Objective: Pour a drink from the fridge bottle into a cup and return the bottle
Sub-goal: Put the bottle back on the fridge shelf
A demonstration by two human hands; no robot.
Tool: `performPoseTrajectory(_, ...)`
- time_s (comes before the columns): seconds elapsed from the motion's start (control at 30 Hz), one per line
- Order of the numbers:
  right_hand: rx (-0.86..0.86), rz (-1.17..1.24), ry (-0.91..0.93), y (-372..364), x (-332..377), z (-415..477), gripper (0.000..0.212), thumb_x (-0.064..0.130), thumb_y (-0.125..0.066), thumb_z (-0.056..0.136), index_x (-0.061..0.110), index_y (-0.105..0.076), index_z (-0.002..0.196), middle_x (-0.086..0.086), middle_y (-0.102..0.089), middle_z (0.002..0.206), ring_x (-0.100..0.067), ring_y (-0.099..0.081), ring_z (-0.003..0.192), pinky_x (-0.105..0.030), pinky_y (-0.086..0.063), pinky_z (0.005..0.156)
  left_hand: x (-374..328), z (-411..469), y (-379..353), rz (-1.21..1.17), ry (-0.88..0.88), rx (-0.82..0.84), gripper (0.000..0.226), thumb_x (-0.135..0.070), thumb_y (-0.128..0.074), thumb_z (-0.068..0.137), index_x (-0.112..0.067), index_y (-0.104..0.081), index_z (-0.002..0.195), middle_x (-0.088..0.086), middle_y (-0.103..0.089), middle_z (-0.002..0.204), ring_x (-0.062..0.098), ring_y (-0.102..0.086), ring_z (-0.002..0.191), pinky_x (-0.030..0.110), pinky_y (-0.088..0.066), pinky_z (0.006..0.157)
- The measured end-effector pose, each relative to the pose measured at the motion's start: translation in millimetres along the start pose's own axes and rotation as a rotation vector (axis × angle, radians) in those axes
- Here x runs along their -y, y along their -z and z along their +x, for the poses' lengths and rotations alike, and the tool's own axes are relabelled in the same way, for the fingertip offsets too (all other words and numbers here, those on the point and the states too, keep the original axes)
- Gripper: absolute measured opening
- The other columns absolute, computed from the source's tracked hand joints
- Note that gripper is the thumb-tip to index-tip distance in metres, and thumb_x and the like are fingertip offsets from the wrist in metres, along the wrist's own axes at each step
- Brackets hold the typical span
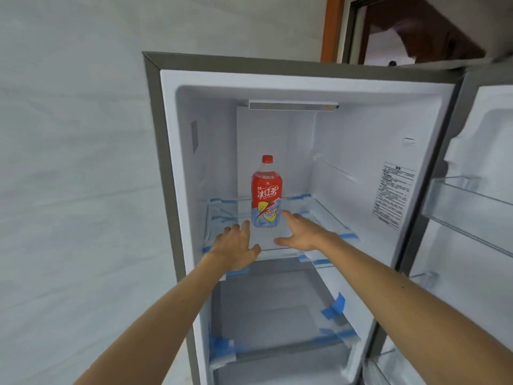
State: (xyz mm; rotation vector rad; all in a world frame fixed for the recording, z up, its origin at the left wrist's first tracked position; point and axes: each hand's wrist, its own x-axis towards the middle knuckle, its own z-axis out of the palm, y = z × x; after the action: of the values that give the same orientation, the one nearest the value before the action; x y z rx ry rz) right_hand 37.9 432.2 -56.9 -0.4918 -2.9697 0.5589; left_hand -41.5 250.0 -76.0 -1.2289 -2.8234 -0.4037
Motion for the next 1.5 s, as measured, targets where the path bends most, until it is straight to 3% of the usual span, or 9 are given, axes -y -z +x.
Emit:
performPoseTrajectory(0.17,0.027,-0.204,-0.038,-13,18,-56,0.090,0.060,-0.060,0.087,0.023,-0.014,0.155,-0.014,-0.042,0.145,-0.033,-0.049,0.126,-0.047,-0.046,0.099,-3,-50,9,0.097,-0.054,0.015,0.062,-0.047,-0.047,0.097,-0.011,-0.028,0.144,0.018,-0.051,0.133,0.036,-0.052,0.121,0.051,-0.044,0.100)
performPoseTrajectory(0.53,0.005,-0.256,-0.056,-12,53,-163,0.080,0.056,-0.059,0.090,0.017,-0.023,0.151,-0.015,-0.042,0.146,-0.035,-0.049,0.126,-0.050,-0.047,0.097,-5,-127,16,0.120,-0.125,0.024,0.062,-0.047,-0.048,0.097,-0.013,-0.029,0.146,0.017,-0.045,0.142,0.038,-0.049,0.128,0.053,-0.046,0.104)
performPoseTrajectory(1.1,0.023,-0.338,-0.033,11,43,-297,0.076,0.055,-0.056,0.093,0.019,-0.024,0.151,-0.015,-0.042,0.145,-0.036,-0.050,0.125,-0.046,-0.046,0.095,-62,-233,29,0.219,-0.076,0.005,0.070,-0.052,-0.043,0.097,-0.012,-0.023,0.150,0.019,-0.042,0.147,0.039,-0.048,0.130,0.054,-0.044,0.104)
performPoseTrajectory(1.23,0.054,-0.342,-0.016,9,39,-330,0.079,0.055,-0.054,0.093,0.020,-0.018,0.154,-0.013,-0.033,0.155,-0.034,-0.045,0.133,-0.047,-0.044,0.100,-82,-277,22,0.288,-0.056,0.045,0.068,-0.049,-0.044,0.096,-0.010,-0.026,0.148,0.018,-0.041,0.146,0.039,-0.046,0.130,0.052,-0.041,0.103)
performPoseTrajectory(1.5,0.101,-0.310,0.045,-12,51,-381,0.075,0.050,-0.053,0.096,0.017,-0.019,0.153,-0.012,-0.037,0.149,-0.032,-0.047,0.126,-0.042,-0.044,0.092,-95,-353,22,0.293,0.002,0.097,0.058,-0.046,-0.043,0.096,-0.009,-0.032,0.138,0.017,-0.045,0.139,0.038,-0.050,0.123,0.053,-0.044,0.100)
